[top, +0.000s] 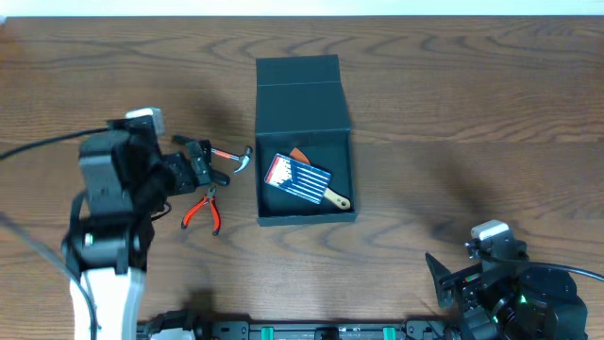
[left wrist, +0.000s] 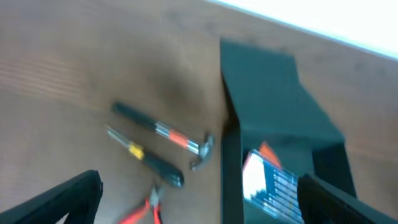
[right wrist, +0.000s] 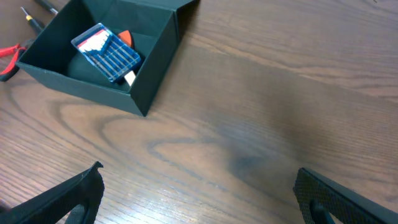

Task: Pack container
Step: 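Reach the left gripper to the red pliers and grasp them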

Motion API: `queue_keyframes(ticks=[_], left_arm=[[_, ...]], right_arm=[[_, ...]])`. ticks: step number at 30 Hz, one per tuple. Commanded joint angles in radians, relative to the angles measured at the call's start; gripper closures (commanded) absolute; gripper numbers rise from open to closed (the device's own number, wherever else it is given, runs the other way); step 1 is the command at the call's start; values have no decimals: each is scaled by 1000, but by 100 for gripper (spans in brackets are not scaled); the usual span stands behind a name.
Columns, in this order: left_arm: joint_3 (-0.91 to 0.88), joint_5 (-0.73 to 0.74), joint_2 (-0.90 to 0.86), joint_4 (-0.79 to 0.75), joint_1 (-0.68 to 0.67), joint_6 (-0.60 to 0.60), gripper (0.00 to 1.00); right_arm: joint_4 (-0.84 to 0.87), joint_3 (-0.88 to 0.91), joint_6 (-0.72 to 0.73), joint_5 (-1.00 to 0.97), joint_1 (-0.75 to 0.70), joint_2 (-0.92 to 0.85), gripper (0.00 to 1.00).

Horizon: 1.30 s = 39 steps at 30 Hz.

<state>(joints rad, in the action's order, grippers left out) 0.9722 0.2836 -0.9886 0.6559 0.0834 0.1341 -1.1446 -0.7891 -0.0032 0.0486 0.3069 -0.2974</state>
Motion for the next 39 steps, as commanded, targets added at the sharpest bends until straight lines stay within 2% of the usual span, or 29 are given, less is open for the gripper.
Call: queue_keyframes(ticks=[1, 7, 13, 26, 33, 39], left_arm=[[56, 39, -98, 74, -2, 2, 2], [115, 40, -295, 236, -2, 29, 1], [117, 38, -423, 313, -2, 94, 1], [117, 11, -678, 323, -84, 100, 1], [117, 7, -737, 323, -85, 102, 1], [116, -42, -769, 323, -85, 160, 1]], right_arm=[[0, 1, 17, -4, -7, 3, 1], [0, 1, 17, -4, -7, 3, 1], [0, 1, 17, -4, -7, 3, 1], [0, 1, 17, -4, -7, 3, 1], [0, 1, 17, -4, -7, 3, 1], [0, 1, 17, -4, -7, 3, 1]])
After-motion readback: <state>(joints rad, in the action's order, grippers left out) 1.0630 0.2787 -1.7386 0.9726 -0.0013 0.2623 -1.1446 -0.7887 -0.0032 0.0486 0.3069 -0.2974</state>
